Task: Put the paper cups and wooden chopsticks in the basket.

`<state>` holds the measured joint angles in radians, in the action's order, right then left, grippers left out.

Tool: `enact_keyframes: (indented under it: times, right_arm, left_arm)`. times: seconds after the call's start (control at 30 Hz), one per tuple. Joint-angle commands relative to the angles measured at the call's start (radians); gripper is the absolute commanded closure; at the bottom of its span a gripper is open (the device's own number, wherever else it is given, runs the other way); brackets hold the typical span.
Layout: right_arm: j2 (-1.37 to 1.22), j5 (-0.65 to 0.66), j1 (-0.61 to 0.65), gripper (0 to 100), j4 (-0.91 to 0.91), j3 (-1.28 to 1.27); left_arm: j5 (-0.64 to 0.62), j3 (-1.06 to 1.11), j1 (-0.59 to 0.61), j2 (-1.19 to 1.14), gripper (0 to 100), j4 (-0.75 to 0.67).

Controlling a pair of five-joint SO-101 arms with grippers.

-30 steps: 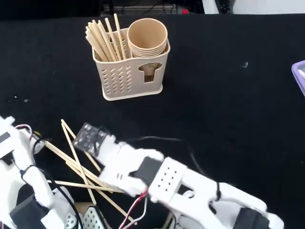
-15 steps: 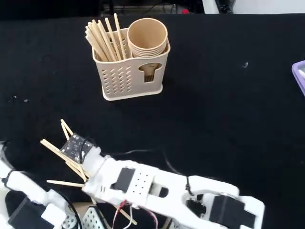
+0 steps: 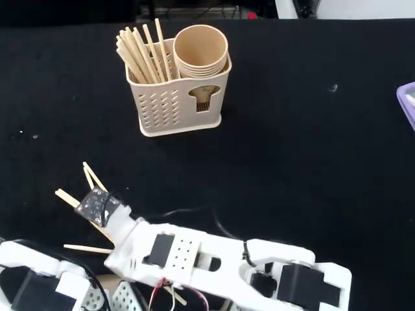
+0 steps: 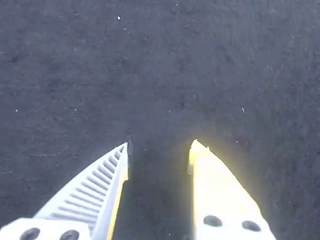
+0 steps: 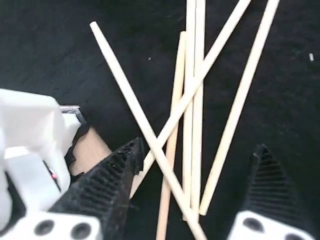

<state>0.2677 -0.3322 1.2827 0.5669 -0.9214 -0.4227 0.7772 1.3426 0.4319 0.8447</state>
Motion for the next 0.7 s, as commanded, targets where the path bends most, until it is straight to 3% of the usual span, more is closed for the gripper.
enact_keyframes:
  times: [0.0,0.37,0.67]
  right_arm:
    - [-0.004,-0.005,0.037,66.6,-0.034,0.047]
    - [-0.133,-0.002,-0.071,66.6,-0.114,0.053]
    - [-0.257,0.000,-0.091,66.9,-0.006,0.202]
  left_arm:
    - [-0.009,-0.054,0.012,0.009,80,-0.017]
    - [-0.011,-0.054,0.039,0.009,80,-0.017]
    - [-0.011,-0.054,0.038,0.009,80,-0.011]
